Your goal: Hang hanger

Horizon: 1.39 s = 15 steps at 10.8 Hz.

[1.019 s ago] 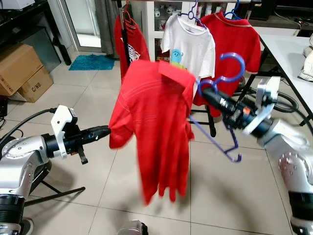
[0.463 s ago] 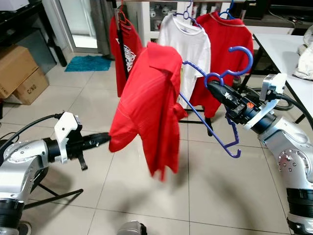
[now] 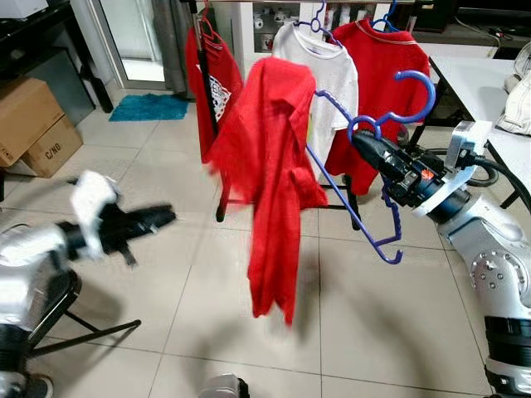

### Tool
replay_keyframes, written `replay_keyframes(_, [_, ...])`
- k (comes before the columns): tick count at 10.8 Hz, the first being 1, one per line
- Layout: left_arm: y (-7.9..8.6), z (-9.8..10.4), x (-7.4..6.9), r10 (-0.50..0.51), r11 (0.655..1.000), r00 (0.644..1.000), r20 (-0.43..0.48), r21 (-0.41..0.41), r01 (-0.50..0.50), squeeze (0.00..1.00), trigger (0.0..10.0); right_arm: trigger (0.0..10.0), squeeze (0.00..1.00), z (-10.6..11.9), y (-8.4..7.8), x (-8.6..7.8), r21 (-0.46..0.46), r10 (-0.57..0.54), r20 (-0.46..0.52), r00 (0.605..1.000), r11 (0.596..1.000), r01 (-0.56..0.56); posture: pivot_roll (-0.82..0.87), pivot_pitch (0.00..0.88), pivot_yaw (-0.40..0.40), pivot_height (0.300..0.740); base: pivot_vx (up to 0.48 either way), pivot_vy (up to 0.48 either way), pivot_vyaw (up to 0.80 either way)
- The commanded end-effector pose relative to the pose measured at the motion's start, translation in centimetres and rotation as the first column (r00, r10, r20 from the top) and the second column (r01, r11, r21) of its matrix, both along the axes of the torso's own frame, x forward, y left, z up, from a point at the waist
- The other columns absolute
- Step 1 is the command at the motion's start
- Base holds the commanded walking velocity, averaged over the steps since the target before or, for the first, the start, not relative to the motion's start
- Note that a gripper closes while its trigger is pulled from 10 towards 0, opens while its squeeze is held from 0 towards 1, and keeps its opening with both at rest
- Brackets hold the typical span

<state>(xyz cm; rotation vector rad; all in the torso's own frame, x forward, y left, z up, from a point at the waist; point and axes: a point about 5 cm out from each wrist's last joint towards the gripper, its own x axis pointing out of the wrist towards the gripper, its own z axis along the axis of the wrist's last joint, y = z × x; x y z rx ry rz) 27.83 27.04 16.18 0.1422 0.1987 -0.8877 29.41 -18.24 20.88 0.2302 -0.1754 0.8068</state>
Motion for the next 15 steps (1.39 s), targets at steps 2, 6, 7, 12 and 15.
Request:
replay_keyframes(2, [0.6, 2.9, 0.3, -0.02, 0.999, 0.999, 0.046, -0.024, 0.021, 0.0, 10.0, 10.0, 0.0, 1.8, 0.2, -0.1, -0.006, 0.02, 0.098, 0.995, 1.0, -0.02, 0.06, 0.0, 0.073, 0.74, 0.0, 0.0, 0.0])
replay_keyframes(6, [-1.4, 12.5, 4.3, -0.167, 0.984, 0.95, 0.264, -0.011, 0.176, 1.0, 10.0, 10.0, 0.0, 1.9, 1.7, -0.4, -0.248, 0.121, 0.143, 0.982, 0.965, -0.083, 0.09, 0.0, 0.067, 0.74, 0.0, 0.0, 0.0])
replay_keyframes(7, [-2.0, 13.9, 4.9, -0.226, 0.972, 0.938, 0.264, -0.008, 0.237, 1.0, 10.0, 10.0, 0.0, 1.9, 2.0, -1.0, -0.299, 0.165, 0.153, 0.974, 0.947, -0.113, 0.09, 0.0, 0.07, 0.74, 0.0, 0.0, 0.0])
replay_keyframes(12, [-3.2, 12.6, 5.8, -0.422, 0.906, 0.905, 0.056, 0.042, 0.42, 0.0, 10.0, 10.0, 0.0, 2.1, 3.0, -2.5, -0.375, 0.279, 0.172, 0.945, 0.905, -0.199, 0.08, 0.0, 0.096, 0.74, 0.0, 0.0, 0.0])
replay_keyframes(15, [-3.4, 10.4, 6.5, -0.448, 0.893, 0.894, -0.025, 0.043, 0.449, 0.0, 10.0, 10.0, 0.0, 1.7, 3.8, -3.5, -0.396, 0.377, 0.138, 0.916, 0.869, -0.298, 0.09, 0.0, 0.082, 0.74, 0.0, 0.0, 0.0])
